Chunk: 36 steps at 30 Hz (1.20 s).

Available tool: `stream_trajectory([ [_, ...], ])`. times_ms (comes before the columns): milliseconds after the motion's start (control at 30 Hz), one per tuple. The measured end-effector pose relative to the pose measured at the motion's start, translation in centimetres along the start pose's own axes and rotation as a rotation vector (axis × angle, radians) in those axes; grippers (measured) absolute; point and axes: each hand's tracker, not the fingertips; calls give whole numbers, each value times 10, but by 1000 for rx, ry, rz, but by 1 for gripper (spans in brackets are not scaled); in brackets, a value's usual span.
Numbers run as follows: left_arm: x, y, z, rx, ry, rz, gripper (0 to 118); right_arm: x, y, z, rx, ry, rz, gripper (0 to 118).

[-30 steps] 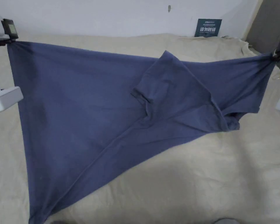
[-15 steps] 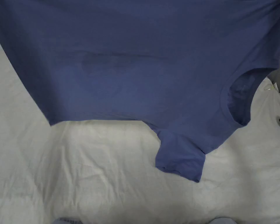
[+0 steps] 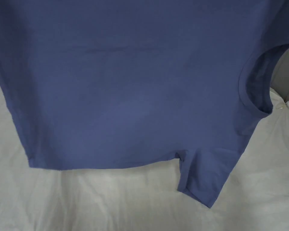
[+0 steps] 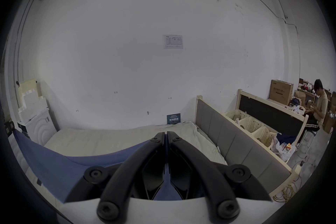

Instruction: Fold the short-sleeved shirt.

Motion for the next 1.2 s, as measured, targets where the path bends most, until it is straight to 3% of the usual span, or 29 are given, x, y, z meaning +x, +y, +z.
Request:
stream_trajectory([
  [200, 26, 12, -61, 16, 41, -25, 0, -26, 30, -59, 20, -38, 26, 1],
  [500, 73, 30, -150, 117, 83, -16, 0, -57, 67, -146, 108, -89, -47, 1],
  [833, 116, 25, -205, 233, 101, -29, 0, -63, 82, -208, 209, -105, -133, 1],
  [1000, 131, 0, -222, 225, 96, 20, 0, -67, 60, -226, 203, -108, -111, 1],
  [1133, 137, -52, -241, 123, 74, 16, 0, -65, 14, -251, 101, -122, -52, 1],
  [1200, 138, -89, -248, 47, 64, 3, 0, -63, -20, -262, 34, -113, -59, 1],
])
